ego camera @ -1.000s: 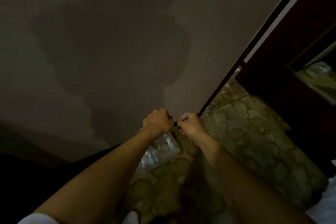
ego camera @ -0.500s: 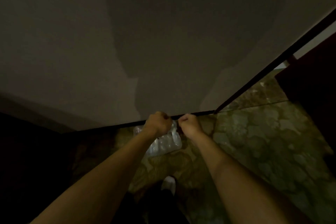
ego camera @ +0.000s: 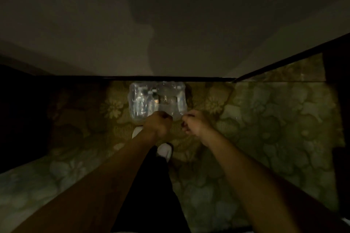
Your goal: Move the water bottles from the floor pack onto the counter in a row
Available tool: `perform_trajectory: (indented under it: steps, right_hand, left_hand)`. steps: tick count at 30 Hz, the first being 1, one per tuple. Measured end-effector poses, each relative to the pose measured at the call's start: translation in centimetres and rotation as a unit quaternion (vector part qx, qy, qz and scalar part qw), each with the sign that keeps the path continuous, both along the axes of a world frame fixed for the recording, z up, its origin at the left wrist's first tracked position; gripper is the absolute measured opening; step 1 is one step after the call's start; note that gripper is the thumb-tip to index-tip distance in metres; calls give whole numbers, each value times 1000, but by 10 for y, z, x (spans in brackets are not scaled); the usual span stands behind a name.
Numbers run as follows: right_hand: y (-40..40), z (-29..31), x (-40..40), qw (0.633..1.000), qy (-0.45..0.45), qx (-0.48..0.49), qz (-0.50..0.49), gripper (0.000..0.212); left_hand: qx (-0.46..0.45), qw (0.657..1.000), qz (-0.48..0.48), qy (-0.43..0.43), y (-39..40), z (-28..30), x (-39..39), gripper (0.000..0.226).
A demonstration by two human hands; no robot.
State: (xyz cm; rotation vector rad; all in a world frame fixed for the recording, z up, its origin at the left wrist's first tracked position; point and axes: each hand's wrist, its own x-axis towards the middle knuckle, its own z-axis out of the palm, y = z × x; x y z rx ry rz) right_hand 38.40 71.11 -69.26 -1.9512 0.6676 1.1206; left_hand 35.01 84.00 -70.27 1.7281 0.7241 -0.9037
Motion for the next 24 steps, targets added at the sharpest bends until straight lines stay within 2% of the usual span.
perform_trajectory:
  steps: [3, 7, 9, 12, 14, 18, 24]
  right_hand:
    - [6, -27, 13, 1000, -7, 3, 27, 17]
    - [20, -80, 19, 1000, 17, 18, -6, 18]
    - [24, -114, 24, 999, 20, 28, -18, 11]
    - [29, -172, 36, 999, 15, 24, -19, 21]
    - [32, -208, 43, 1000, -1, 24, -19, 20]
    - [33, -255, 59, 1000, -16, 19, 12, 16]
    - [34, -318, 82, 999, -35, 30, -3, 20]
  left_hand:
    - [-1, 1000, 3, 9, -2, -31, 5, 28]
    - [7, 1000, 24, 11, 6, -74, 10, 30]
    - [8, 999, 34, 18, 11, -101, 14, 24]
    - [10, 997, 69, 17, 16, -139, 21, 25]
    - [14, 996, 84, 14, 18, -166, 25, 23]
    - [-8, 994, 108, 2, 16, -214, 37, 23]
    - [3, 990, 140, -24, -1, -280, 64, 24]
